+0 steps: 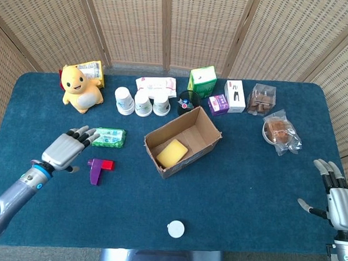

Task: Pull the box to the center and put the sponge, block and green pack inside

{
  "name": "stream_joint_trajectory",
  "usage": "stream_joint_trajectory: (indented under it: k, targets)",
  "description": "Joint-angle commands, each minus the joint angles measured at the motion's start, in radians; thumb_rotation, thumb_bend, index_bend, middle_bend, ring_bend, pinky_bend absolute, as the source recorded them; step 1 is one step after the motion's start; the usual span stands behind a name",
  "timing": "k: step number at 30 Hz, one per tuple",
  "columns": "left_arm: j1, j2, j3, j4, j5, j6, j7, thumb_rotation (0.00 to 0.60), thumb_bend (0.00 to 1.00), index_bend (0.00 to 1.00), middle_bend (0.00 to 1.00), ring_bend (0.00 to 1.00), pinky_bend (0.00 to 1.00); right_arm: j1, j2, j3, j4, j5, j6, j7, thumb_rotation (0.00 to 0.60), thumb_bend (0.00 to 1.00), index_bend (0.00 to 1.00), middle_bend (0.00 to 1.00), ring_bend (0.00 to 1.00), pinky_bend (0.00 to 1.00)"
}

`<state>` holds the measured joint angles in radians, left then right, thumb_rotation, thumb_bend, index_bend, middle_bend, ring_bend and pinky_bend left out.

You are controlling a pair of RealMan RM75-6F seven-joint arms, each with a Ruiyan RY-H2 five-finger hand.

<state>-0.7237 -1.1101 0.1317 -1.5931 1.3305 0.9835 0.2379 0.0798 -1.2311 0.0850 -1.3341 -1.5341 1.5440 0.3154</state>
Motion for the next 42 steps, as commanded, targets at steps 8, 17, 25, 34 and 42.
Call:
stream_joint_trajectory:
  k: [8,17,25,34,42]
  targets:
    - [0.037,-0.081,0.020,0.082,0.042,-0.051,0.036,0.600,0.10,0.00,0.00,0.00,0.19,-0.003,0.002,0.001,-0.003,0.003,0.004,0.001,0.600,0.00,0.09,0.00,0.00,0.23]
    - [0.029,-0.166,-0.013,0.117,-0.003,-0.110,0.142,0.600,0.10,0.00,0.00,0.00,0.18,-0.004,0.007,0.005,0.000,0.008,0.004,0.022,0.600,0.00,0.09,0.00,0.00,0.23]
    - [0.023,-0.210,-0.040,0.128,-0.004,-0.119,0.188,0.600,0.10,0.00,0.00,0.00,0.18,-0.005,0.011,0.004,-0.001,0.007,0.004,0.029,0.600,0.00,0.09,0.00,0.00,0.23]
    - [0.013,-0.246,-0.058,0.130,-0.036,-0.141,0.256,0.600,0.11,0.02,0.00,0.00,0.28,-0.006,0.013,0.005,-0.002,0.007,0.006,0.034,0.600,0.00,0.09,0.00,0.00,0.23]
    - [0.005,-0.269,-0.070,0.121,-0.072,-0.148,0.327,0.600,0.18,0.40,0.44,0.37,0.60,-0.007,0.013,0.007,-0.002,0.007,0.009,0.038,0.600,0.00,0.09,0.00,0.00,0.23]
